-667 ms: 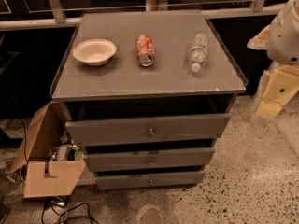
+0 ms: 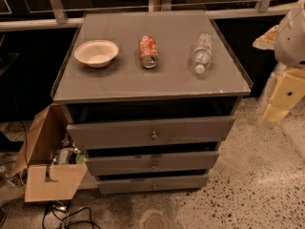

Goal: Open middle drawer

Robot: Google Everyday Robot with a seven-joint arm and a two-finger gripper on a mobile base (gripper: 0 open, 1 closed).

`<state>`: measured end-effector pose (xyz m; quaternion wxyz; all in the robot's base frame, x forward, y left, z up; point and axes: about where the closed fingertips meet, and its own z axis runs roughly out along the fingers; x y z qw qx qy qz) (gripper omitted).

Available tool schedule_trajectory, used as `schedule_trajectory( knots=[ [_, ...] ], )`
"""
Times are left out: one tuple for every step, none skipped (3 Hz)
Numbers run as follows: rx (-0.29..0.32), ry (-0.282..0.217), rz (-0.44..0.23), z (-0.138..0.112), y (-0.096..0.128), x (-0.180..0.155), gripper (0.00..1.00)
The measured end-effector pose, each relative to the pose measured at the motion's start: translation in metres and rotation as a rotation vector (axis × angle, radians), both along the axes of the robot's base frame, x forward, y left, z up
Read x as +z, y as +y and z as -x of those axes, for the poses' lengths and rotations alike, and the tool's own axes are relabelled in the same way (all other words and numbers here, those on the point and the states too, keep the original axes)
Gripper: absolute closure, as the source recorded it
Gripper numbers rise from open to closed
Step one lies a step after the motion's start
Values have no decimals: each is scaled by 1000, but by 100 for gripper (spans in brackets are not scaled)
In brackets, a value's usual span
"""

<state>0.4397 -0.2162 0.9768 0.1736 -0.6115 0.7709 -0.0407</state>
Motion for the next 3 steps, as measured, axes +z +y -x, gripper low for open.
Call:
schedule_trajectory(
  knots=[
    [17, -2, -15, 9, -6, -27, 0],
    [21, 100, -41, 25, -11, -90, 0],
    [27, 151, -49, 26, -8, -111, 0]
  ],
)
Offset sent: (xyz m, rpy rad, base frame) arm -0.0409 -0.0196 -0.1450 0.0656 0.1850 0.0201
